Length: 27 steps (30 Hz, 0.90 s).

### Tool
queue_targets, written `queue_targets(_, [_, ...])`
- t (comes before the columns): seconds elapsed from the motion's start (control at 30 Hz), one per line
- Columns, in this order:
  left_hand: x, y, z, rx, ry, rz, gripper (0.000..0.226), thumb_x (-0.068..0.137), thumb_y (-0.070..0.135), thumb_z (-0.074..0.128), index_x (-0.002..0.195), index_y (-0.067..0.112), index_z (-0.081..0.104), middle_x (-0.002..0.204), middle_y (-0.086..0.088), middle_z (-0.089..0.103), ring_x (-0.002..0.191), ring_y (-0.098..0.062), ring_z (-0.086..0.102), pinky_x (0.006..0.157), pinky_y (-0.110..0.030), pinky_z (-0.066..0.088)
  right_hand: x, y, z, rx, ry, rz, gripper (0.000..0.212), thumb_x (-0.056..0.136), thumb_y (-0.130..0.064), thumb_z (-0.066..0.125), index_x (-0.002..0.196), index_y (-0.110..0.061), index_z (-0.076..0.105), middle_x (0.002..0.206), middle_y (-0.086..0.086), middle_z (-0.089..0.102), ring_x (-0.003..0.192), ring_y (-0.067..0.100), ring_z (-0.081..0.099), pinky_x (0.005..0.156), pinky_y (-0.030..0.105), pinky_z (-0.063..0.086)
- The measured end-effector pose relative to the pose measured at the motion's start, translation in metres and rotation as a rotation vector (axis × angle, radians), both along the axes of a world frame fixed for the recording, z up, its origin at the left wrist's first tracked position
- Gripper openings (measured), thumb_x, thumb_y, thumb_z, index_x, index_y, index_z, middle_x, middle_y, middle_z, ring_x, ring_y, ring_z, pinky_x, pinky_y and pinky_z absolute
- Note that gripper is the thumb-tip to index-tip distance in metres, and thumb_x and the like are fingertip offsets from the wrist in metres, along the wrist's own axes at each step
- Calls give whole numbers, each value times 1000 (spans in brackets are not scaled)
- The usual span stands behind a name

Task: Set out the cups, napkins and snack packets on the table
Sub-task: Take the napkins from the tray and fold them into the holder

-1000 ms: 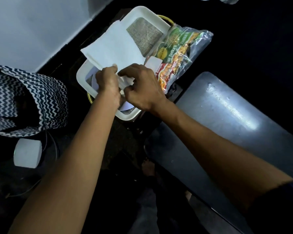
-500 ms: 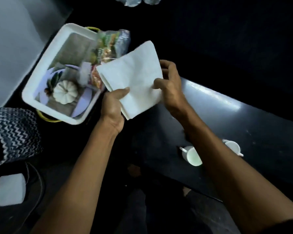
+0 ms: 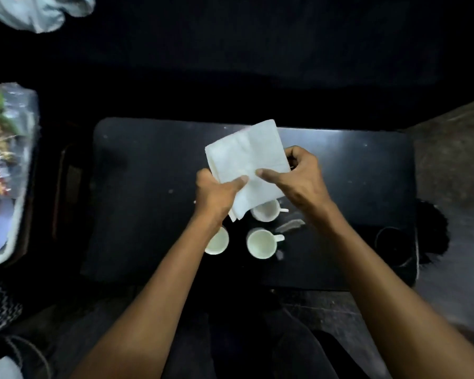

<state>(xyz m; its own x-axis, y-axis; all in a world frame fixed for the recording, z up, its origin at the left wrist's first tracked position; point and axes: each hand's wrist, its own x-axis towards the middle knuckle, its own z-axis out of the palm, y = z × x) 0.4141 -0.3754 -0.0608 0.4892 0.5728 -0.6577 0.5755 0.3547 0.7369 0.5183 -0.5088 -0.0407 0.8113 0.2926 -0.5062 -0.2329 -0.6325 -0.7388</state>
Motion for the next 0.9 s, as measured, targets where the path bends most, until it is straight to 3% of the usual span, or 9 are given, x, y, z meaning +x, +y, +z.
queue_targets(0.07, [23, -34, -5, 33, 25, -24, 36, 70, 18, 89, 101, 13, 71, 93, 0, 78, 83, -17, 77, 70, -36, 63, 11, -31, 1, -102, -81, -40, 44, 63, -43, 87, 93, -20, 63, 86, -8, 71, 81, 14, 70, 69, 38, 61])
queue_targets(0.23, [67, -105, -12, 94, 20, -69, 16, 73, 23, 85, 76, 25, 69, 70, 18, 74, 66, -1, 73, 62, -28, 58, 33, -102, -1, -136, -74, -125, 33, 66, -35, 81, 93, -19, 70, 85, -7, 74, 79, 14, 73, 72, 41, 63])
queue_targets(0.37, [85, -149, -10, 106, 10, -168, 8, 76, 28, 77, 75, 25, 70, 75, 10, 76, 72, -9, 75, 70, -36, 62, 43, -158, 1, -146, 8, -27, 32, 71, -34, 71, 100, -20, 73, 89, -6, 76, 83, 14, 74, 76, 41, 63])
queue_targets(0.5, [94, -191, -5, 149, -4, -377, 12, 81, 32, 70, 85, 21, 72, 85, 4, 77, 81, -17, 74, 78, -43, 62, 42, -211, 3, -284, -64, -15, 40, 67, -38, 64, 100, -17, 72, 85, -3, 75, 82, 21, 73, 71, 36, 60])
queue_targets(0.63, [95, -231, -7, 307, -32, -610, 21, 85, 25, 72, 98, 8, 72, 91, -7, 75, 85, -27, 72, 77, -43, 59, 27, -263, 1, -327, -142, -178, 39, 69, -38, 66, 97, -12, 74, 81, -1, 76, 77, 19, 72, 70, 36, 60])
queue_targets(0.77, [89, -267, -8, 518, -127, -795, 20, 81, 22, 74, 85, 6, 63, 82, -9, 66, 78, -30, 64, 70, -40, 54, 2, -296, -2, -307, -212, -368, 37, 74, -30, 69, 106, -11, 76, 89, 3, 78, 82, 20, 73, 75, 34, 59])
queue_targets(0.9, [80, -296, -12, 634, -208, -871, 13, 81, 21, 70, 86, 13, 60, 81, -3, 58, 73, -26, 58, 64, -34, 49, -19, -308, -10, -301, -280, -599, 30, 80, -23, 72, 108, -14, 75, 89, -7, 74, 79, 8, 68, 73, 15, 48])
